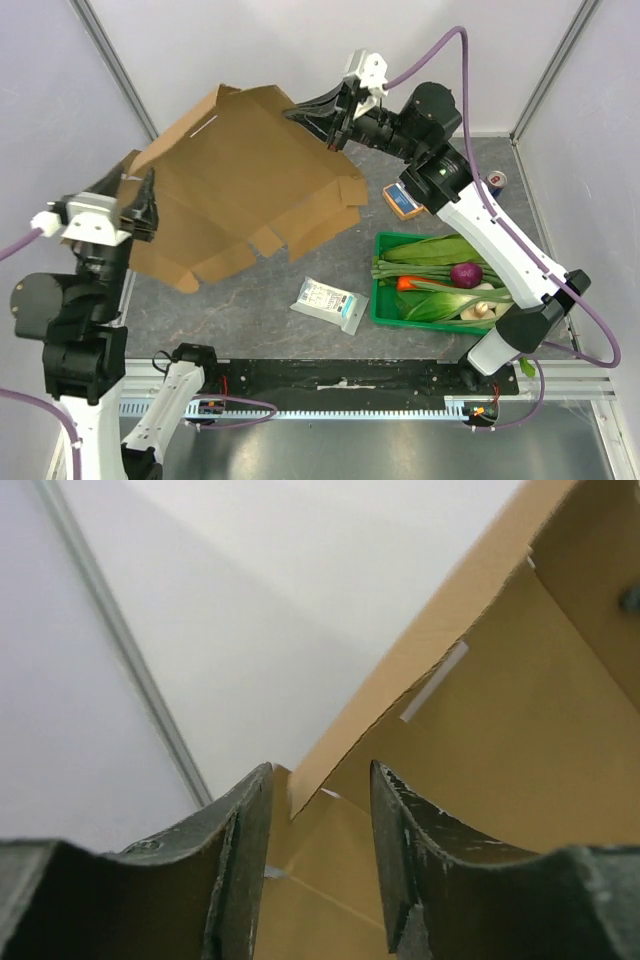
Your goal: Fold the paper box
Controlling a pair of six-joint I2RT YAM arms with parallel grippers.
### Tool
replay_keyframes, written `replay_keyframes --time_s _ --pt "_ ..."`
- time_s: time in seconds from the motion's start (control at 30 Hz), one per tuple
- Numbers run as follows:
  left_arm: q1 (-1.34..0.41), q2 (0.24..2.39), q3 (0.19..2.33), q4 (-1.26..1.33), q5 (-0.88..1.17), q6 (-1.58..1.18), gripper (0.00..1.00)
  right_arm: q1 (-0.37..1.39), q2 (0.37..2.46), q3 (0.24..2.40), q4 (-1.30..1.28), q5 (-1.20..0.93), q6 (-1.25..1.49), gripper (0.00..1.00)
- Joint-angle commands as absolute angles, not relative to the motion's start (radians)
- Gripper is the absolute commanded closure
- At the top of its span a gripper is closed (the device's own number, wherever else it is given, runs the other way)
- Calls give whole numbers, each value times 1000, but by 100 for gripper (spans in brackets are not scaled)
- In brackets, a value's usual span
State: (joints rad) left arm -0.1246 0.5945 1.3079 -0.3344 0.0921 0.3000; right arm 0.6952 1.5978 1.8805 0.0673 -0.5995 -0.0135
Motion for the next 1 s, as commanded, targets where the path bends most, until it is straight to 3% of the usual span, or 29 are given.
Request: replay_keyframes --time_s 0.0,0.13,0.27,0.4,0.6,0.7,0.97 --pt "-123 689 1400 -412 -93 135 48 652 1569 1841 120 -525 222 100" --pt "-123 758 1367 -483 -61 40 44 585 1529 1563 254 -532 392 100" --pt "-123 790 1286 -472 23 -63 43 542 1545 1425 356 -540 476 100" --pt "-123 819 1226 -404 202 -142 40 537 1591 1411 327 -529 430 100" --pt "-123 958 1238 -275 527 -268 55 531 1699 1494 178 -509 324 100" --pt "-127 1066 1252 -148 604 -347 55 529 1726 1528 161 -528 299 100" --pt "-210 1296 1411 -67 433 -387 62 531 1733 1563 101 -531 229 100"
